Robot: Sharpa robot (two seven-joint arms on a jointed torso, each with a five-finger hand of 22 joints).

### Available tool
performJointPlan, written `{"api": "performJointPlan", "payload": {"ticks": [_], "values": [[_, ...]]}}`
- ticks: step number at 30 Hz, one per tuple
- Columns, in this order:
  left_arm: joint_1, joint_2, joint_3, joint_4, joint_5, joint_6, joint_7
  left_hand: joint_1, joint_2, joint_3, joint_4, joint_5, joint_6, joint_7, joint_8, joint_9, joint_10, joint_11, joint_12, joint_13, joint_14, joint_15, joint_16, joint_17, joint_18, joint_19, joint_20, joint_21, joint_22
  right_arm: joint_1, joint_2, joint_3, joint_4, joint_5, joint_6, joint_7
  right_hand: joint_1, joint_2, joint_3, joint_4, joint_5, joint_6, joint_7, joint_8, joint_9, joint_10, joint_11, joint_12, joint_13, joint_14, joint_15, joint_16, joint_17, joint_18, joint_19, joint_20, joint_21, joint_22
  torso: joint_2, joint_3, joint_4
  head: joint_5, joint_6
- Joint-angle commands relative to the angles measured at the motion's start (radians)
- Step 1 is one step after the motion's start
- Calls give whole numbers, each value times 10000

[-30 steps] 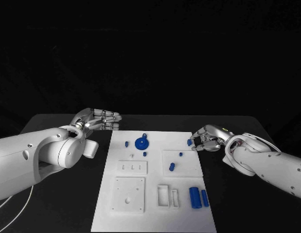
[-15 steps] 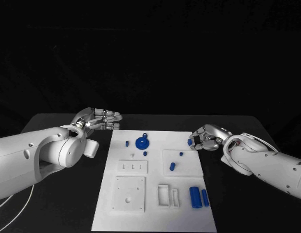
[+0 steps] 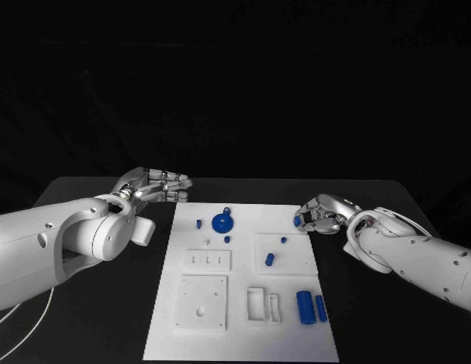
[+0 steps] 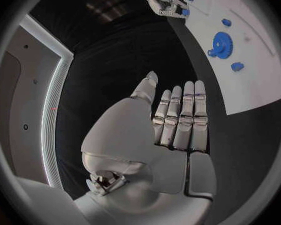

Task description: Assemble the parts on the task board

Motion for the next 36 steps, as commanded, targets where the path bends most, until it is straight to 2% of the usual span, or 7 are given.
{"api": "performJointPlan", "payload": {"ticks": [1,21,24,28,36], "values": [[3,15,6,12,-54,163,20,-3,73,-51,-8,-28,-35,4,-9,16,-44,19,26,14,21,51,-27,11,-142,1,-41,42,-9,-6,39,3,-6,15,129,94,-108,24,45,-3,-48,95,0,-20,-4,37,26,52,18,3,52,62,12,23,481,32,66,1112,-3,-3,-5,12,-11],[3,22,6,8,-86,203,-22,16,76,-53,-11,-35,-37,6,-10,15,-51,20,27,14,18,51,-25,12,-142,0,-38,38,-10,-6,126,3,-52,16,212,101,-112,73,42,-6,-155,203,-15,-19,-4,63,25,87,50,6,50,98,51,14,483,30,115,1121,-13,-2,-4,24,-43],[3,23,6,6,-89,206,-28,16,76,-53,-11,-35,-37,6,-10,15,-51,20,27,14,18,51,-25,12,-142,0,-38,38,-10,-6,132,3,-58,16,217,104,-93,151,143,-16,-306,363,-35,-20,-3,70,19,106,69,8,47,106,60,7,482,27,133,1124,-10,0,0,34,-37],[3,18,6,4,-93,210,-36,36,85,-53,-17,-38,-40,4,-10,15,-56,21,26,13,12,52,-25,11,-140,0,-39,36,-9,-6,144,3,-70,16,222,116,-84,257,546,-64,-810,632,-117,-20,-1,77,-30,124,93,6,9,105,68,-18,475,-6,153,1125,-16,5,-4,37,-42],[3,14,6,9,-101,227,-43,59,100,-42,-26,-40,-39,5,-10,15,-50,18,26,13,23,47,-20,11,-138,4,-43,41,-6,-9,175,3,-67,17,206,137,-127,378,890,-96,-1157,1098,-246,-11,10,118,-95,162,143,10,-48,118,98,-69,472,-62,200,1131,-10,11,-1,46,-47]]}}
